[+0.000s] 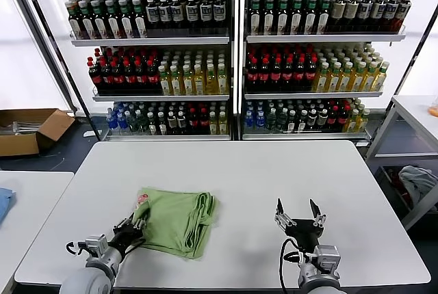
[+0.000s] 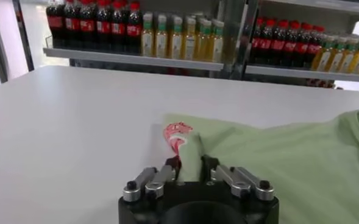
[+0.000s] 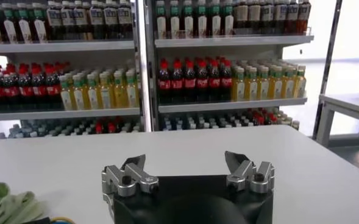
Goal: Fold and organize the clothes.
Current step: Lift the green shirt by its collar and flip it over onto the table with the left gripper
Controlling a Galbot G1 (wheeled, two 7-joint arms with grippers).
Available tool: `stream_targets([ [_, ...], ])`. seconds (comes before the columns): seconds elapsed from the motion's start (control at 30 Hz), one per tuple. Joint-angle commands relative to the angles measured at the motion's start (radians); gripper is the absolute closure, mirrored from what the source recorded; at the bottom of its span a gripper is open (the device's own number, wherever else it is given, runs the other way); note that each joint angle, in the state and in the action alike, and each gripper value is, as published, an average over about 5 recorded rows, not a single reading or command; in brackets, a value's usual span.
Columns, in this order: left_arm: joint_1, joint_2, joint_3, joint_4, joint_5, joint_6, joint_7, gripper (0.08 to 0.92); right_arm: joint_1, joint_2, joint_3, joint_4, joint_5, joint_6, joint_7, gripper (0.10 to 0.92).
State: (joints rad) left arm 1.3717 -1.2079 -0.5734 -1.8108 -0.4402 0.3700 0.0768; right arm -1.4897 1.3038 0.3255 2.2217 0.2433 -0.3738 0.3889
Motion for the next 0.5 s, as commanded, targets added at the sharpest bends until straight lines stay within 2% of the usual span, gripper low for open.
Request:
stream_targets([
  [0.03,0.0,0.01,-0.047,-0.028,0.04,-0.024,-0.023,0.74,0.006,-0.001,0.0,-0.004,0.002,-0.001,0.0,0.203],
  [0.2,0.005,0.098,-0.201,-0.056,0.029,-0.032,-0.043,0.868,0.02,-0.004,-0.004,-0.013,0.004,-0.003,0.0,0.203],
  [0.37,0.027,0.273,-0.416,0.008,-0.004,-0.053,-0.034,0.885,0.03,-0.009,-0.009,-0.022,0.008,-0.003,-0.001,0.203],
  [0.5,0.025,0.389,-0.524,0.084,-0.001,-0.073,-0.022,0.885,0.035,-0.009,-0.016,-0.023,0.008,-0.004,0.0,0.203],
])
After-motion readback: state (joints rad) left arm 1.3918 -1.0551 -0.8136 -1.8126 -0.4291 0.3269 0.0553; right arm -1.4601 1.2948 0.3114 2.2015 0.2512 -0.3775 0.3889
